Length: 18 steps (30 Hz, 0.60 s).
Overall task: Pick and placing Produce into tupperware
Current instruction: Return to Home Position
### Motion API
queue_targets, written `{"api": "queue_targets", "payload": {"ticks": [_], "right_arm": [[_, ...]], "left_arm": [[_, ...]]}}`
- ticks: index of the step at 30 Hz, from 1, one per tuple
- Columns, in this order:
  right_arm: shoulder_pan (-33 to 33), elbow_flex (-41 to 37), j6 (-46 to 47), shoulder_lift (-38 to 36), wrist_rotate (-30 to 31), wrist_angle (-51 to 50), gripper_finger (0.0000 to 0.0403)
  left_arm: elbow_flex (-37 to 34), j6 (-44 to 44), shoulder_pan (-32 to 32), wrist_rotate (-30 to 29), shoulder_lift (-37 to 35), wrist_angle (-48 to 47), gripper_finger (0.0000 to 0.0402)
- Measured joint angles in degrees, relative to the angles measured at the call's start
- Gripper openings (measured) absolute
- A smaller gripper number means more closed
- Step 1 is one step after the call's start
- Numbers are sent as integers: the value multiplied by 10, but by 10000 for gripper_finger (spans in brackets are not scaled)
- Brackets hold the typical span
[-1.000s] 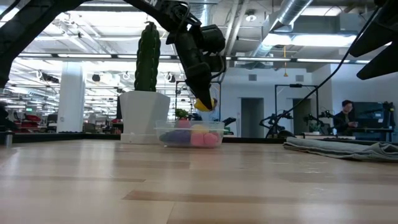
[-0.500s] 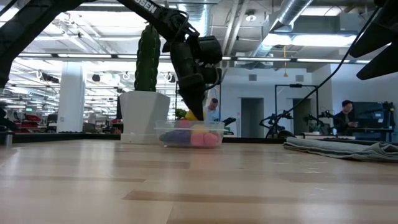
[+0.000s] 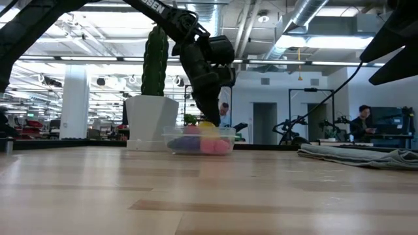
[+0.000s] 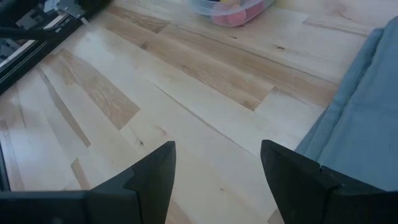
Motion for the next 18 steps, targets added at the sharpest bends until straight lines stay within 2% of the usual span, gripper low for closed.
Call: {"api": "queue_targets", "payload": {"ticks": [4,10,14,18], "right_arm": [[-3,0,-4,0,0,0,260],[-12,0,-20,0,0,-2,260],[-29,0,-29,0,1,4,260],[-49,0,-70,-5,3,28,260]], "left_arm": [[39,-10,0,33,0,-29,271],[162,-10,-1,91,-14,-136,272],[257,-25,-5,97,-33,-201,272],[322,-43,-16,92,-69,-213,272]]}}
